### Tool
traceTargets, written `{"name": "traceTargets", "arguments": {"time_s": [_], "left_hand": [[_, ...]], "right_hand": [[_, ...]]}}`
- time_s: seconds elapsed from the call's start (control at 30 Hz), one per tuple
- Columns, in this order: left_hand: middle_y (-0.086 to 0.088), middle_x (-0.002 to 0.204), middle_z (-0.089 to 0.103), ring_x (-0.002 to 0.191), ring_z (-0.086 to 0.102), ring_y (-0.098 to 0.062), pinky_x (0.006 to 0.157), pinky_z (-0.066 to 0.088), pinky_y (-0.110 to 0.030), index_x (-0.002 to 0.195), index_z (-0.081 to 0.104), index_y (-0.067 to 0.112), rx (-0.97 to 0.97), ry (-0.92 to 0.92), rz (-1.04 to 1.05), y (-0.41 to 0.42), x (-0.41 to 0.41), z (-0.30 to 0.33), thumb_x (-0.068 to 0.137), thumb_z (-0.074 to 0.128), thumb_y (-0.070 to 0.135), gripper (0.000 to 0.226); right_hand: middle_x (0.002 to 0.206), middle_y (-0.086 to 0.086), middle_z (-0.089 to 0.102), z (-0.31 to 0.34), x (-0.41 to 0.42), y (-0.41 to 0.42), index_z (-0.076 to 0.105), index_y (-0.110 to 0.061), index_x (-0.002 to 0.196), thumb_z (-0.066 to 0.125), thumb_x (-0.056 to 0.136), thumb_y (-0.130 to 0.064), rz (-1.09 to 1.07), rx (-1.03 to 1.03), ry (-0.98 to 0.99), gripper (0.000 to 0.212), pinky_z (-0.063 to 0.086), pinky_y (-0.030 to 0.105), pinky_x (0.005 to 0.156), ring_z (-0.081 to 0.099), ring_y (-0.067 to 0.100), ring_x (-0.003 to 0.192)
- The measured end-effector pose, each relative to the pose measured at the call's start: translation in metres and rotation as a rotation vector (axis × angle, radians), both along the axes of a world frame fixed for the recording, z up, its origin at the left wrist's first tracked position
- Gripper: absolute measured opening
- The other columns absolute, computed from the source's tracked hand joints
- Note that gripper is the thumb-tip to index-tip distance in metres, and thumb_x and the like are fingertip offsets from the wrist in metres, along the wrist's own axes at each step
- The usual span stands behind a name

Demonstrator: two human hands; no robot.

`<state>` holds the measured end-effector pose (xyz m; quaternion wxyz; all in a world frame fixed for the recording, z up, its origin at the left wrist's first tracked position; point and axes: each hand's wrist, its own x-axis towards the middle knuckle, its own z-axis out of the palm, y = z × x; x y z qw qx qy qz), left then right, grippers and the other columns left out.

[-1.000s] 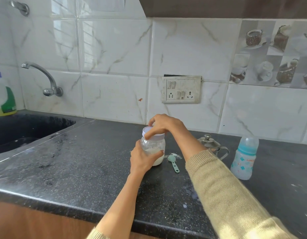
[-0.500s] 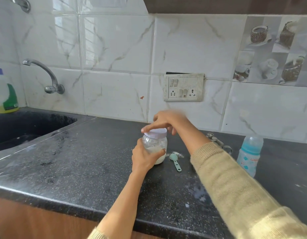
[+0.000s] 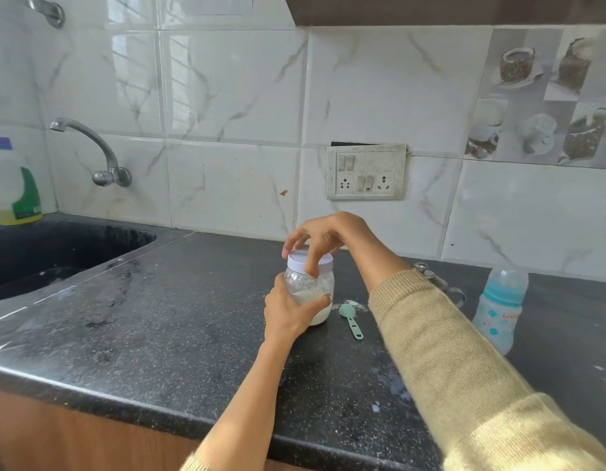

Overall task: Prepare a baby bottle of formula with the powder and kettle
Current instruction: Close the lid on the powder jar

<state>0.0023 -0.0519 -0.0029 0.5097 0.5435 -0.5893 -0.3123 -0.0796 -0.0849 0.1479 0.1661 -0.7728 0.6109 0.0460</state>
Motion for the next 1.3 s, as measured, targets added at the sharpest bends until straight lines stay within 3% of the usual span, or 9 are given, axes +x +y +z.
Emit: {"name": "traceTargets", "arguments": {"time_s": [0.17, 0.37, 0.47, 0.6, 0.77, 0.87, 1.0, 1.13, 1.3], "left_hand": [[-0.004, 0.124, 0.055, 0.114, 0.053, -0.025, 0.090, 0.046, -0.037, 0.130, 0.041, 0.016, 0.003, -0.020, 0.016, 0.001, 0.000, 0.001, 0.066, 0.080, 0.039, 0.078], [-0.005, 0.122, 0.056, 0.113, 0.054, -0.026, 0.092, 0.047, -0.040, 0.129, 0.042, 0.015, -0.003, -0.018, 0.027, 0.002, 0.000, 0.002, 0.065, 0.081, 0.039, 0.078], [-0.005, 0.123, 0.056, 0.114, 0.054, -0.026, 0.092, 0.047, -0.040, 0.128, 0.043, 0.014, 0.000, -0.014, 0.029, 0.002, 0.000, 0.002, 0.065, 0.081, 0.038, 0.078], [-0.005, 0.124, 0.057, 0.113, 0.054, -0.026, 0.092, 0.048, -0.041, 0.129, 0.043, 0.015, 0.012, 0.001, 0.022, 0.004, 0.000, 0.001, 0.064, 0.082, 0.039, 0.080], [-0.006, 0.129, 0.054, 0.117, 0.052, -0.026, 0.091, 0.045, -0.037, 0.133, 0.040, 0.016, 0.012, -0.010, 0.020, 0.006, -0.001, 0.003, 0.066, 0.080, 0.039, 0.081], [-0.007, 0.130, 0.053, 0.119, 0.051, -0.028, 0.096, 0.045, -0.040, 0.134, 0.038, 0.016, 0.012, -0.022, 0.024, 0.005, -0.001, 0.003, 0.067, 0.080, 0.038, 0.082], [-0.004, 0.122, 0.057, 0.111, 0.055, -0.025, 0.090, 0.048, -0.038, 0.129, 0.043, 0.016, 0.010, -0.001, 0.019, 0.005, 0.001, 0.002, 0.064, 0.081, 0.039, 0.078], [-0.003, 0.126, 0.054, 0.116, 0.053, -0.025, 0.091, 0.047, -0.038, 0.132, 0.041, 0.017, 0.024, -0.001, 0.019, 0.005, 0.001, 0.002, 0.064, 0.080, 0.042, 0.083], [-0.004, 0.127, 0.054, 0.116, 0.051, -0.025, 0.087, 0.044, -0.034, 0.132, 0.040, 0.017, 0.034, 0.006, 0.017, 0.005, 0.000, 0.001, 0.066, 0.080, 0.041, 0.081]], "right_hand": [[0.103, 0.005, 0.059, -0.017, 0.004, 0.001, 0.060, -0.014, 0.104, 0.054, 0.069, -0.078, -0.184, -0.362, 0.211, 0.072, 0.044, 0.028, 0.061, 0.059, 0.022, 0.078], [0.095, 0.008, 0.066, -0.029, -0.015, -0.002, 0.059, -0.009, 0.076, 0.009, 0.084, -0.077, -0.331, -0.528, 0.291, 0.084, 0.038, 0.030, 0.069, 0.061, 0.025, 0.087], [0.080, 0.005, 0.069, -0.008, -0.022, 0.002, 0.064, -0.011, 0.074, 0.031, 0.083, -0.076, -0.265, -0.426, 0.071, 0.074, 0.048, 0.029, 0.073, 0.063, 0.018, 0.070], [0.149, 0.001, 0.035, 0.004, -0.010, 0.010, 0.035, -0.037, 0.142, 0.075, 0.075, -0.041, -0.017, -0.072, 0.028, 0.078, 0.045, 0.039, 0.101, 0.043, 0.024, 0.130], [0.112, 0.003, 0.061, -0.006, 0.000, 0.013, 0.058, -0.021, 0.120, 0.072, 0.065, -0.063, -0.089, -0.240, 0.228, 0.071, 0.047, 0.026, 0.059, 0.060, 0.016, 0.072], [0.085, 0.002, 0.057, -0.019, 0.006, 0.010, 0.055, -0.011, 0.093, 0.050, 0.061, -0.087, -0.247, -0.380, 0.302, 0.082, 0.035, 0.025, 0.050, 0.056, 0.019, 0.069], [0.083, 0.003, 0.057, -0.017, 0.002, 0.007, 0.057, -0.011, 0.091, 0.037, 0.066, -0.089, -0.309, -0.348, 0.206, 0.085, 0.041, 0.026, 0.060, 0.055, 0.023, 0.080], [0.130, 0.003, 0.054, 0.001, -0.003, 0.015, 0.049, -0.022, 0.134, 0.060, 0.070, -0.072, -0.137, -0.162, 0.179, 0.082, 0.049, 0.033, 0.087, 0.063, 0.022, 0.083], [0.123, 0.005, 0.064, -0.011, -0.002, 0.009, 0.064, -0.015, 0.119, 0.074, 0.064, -0.060, -0.104, -0.298, 0.111, 0.071, 0.053, 0.031, 0.079, 0.068, 0.020, 0.077]]}}
